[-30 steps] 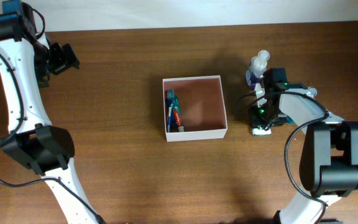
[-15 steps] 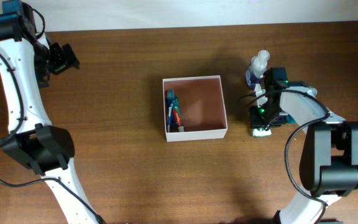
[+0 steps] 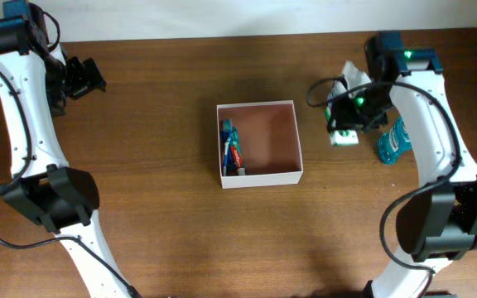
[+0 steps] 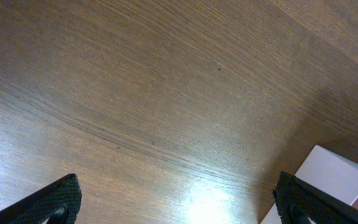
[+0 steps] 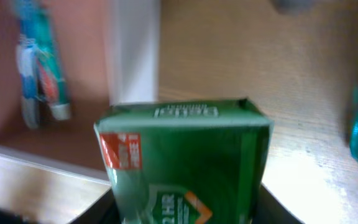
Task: Pack container
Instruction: 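Lift the soap and carry it over the white box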
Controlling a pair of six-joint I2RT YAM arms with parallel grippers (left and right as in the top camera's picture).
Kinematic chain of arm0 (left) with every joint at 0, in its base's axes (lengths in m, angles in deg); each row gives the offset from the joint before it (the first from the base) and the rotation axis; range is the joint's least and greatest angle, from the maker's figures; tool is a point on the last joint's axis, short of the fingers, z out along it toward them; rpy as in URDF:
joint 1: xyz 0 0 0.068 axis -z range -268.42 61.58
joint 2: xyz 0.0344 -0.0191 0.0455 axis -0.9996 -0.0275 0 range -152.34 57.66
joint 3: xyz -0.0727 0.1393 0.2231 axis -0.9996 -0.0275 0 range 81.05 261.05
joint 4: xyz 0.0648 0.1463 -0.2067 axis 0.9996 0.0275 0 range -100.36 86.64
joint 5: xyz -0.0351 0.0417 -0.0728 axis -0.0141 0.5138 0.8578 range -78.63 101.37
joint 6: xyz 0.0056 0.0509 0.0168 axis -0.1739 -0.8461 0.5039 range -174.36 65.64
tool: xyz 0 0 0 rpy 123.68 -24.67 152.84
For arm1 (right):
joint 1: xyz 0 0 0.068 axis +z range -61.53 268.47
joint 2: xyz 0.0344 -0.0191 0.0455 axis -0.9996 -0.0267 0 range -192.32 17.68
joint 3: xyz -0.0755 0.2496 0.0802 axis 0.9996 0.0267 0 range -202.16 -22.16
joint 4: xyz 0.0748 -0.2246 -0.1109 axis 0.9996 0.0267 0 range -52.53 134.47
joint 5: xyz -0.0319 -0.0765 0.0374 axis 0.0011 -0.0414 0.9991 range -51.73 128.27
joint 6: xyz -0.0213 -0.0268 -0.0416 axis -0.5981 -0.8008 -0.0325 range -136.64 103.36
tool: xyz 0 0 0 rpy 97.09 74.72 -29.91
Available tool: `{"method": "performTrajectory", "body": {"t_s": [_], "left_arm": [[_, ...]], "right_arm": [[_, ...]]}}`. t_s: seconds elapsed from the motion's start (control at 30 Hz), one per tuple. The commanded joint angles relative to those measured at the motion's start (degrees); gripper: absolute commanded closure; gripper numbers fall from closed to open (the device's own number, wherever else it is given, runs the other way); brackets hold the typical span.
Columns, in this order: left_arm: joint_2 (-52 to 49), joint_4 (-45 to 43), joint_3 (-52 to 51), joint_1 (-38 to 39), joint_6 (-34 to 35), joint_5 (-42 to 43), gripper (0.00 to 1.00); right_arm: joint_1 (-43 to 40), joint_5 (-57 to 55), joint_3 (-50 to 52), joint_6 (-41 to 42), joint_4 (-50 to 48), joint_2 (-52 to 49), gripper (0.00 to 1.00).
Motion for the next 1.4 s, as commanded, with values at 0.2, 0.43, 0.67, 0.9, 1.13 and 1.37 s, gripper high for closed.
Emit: {"method": "performTrajectory", "body": {"t_s": [0.2, 0.43, 0.67, 0.9, 1.13, 1.37], "left_arm": [[1.79, 0.04, -0.33, -0.15, -0.92, 0.59, 0.01], [1.79, 0.07, -0.33, -0.15, -0.94, 0.59, 0.01], [1.79, 0.04, -0.33, -0.15, -0.94, 0.59, 0.01], [1.79, 0.07, -0.33, -0.15, -0.92, 0.59, 0.01], [1.79, 0.04, -0.33, -0.15, -0.92, 0.59, 0.01], [1.79, 0.07, -0.33, -0.15, -0.92, 0.59, 0.01]], "right_arm": [[10.1, 2.12, -6.08, 9.97, -2.03, 0.22, 0.57], [16.85, -6.32, -3.67, 20.46, -7.04, 0.15, 0.57], [21.84, -13.09, 2.23, 26.88, -15.65, 0.09, 0.57], [21.77, -13.31, 8.66, 26.99, -23.54, -0.92, 0.57], [21.81, -13.18, 9.62, 24.22, -25.92, -6.01, 0.57], [22.21, -12.63, 9.64, 24.2, -28.5, -9.68, 0.57]]}}
